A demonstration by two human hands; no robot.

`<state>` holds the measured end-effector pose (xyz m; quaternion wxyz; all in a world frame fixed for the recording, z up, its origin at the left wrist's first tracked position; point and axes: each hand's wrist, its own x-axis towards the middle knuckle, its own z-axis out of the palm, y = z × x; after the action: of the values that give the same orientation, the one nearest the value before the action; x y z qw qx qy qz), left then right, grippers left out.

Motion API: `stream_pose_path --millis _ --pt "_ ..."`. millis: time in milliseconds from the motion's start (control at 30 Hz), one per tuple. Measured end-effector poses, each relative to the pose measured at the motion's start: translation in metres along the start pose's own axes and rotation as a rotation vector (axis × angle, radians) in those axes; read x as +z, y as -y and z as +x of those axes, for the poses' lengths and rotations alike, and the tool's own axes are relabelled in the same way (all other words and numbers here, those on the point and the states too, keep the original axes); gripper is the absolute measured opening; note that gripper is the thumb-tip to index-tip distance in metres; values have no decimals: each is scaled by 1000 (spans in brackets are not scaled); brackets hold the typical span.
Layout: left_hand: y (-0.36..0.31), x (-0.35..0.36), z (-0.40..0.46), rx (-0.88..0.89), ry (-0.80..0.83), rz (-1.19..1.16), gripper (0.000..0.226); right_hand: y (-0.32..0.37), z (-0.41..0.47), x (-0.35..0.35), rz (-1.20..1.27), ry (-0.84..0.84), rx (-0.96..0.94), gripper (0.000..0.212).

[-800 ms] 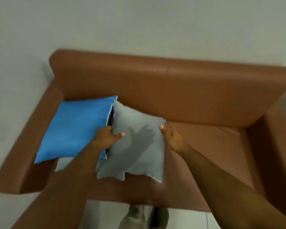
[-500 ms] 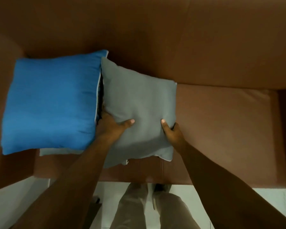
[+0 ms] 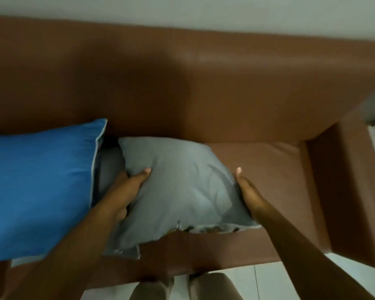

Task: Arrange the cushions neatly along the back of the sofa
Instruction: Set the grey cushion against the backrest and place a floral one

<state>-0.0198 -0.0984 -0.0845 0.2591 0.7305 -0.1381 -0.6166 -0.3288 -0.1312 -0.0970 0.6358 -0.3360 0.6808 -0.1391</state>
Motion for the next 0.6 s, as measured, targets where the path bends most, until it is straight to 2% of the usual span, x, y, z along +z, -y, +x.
stream_pose_path --millis 67,133,200,267,333,400,500,533,600 --pt "-39 21 -9 23 34 51 77 23 -22 -55 87 6 -11 96" --pt "-78 54 -18 34 149 33 53 42 -41 -113 188 -22 -83 96" --pt "-111 101 -31 27 266 -6 32 55 -55 -165 261 -61 -194 78" --pt "-134 152 -37 19 304 35 33 65 -55 -208 261 -146 -280 65" --pt "-152 211 -38 34 334 61 35 70 -41 -252 277 -308 -377 78" --pt "-166 262 -31 48 335 4 34 74 -13 -295 353 -455 -461 83" --pt "-180 335 -14 93 284 -55 38 86 41 -358 287 -629 -481 43" --pt "-180 357 -5 106 227 -61 38 88 62 -373 233 -638 -466 42" --pt "-175 390 14 154 53 -31 28 89 100 -393 135 -639 -400 57"
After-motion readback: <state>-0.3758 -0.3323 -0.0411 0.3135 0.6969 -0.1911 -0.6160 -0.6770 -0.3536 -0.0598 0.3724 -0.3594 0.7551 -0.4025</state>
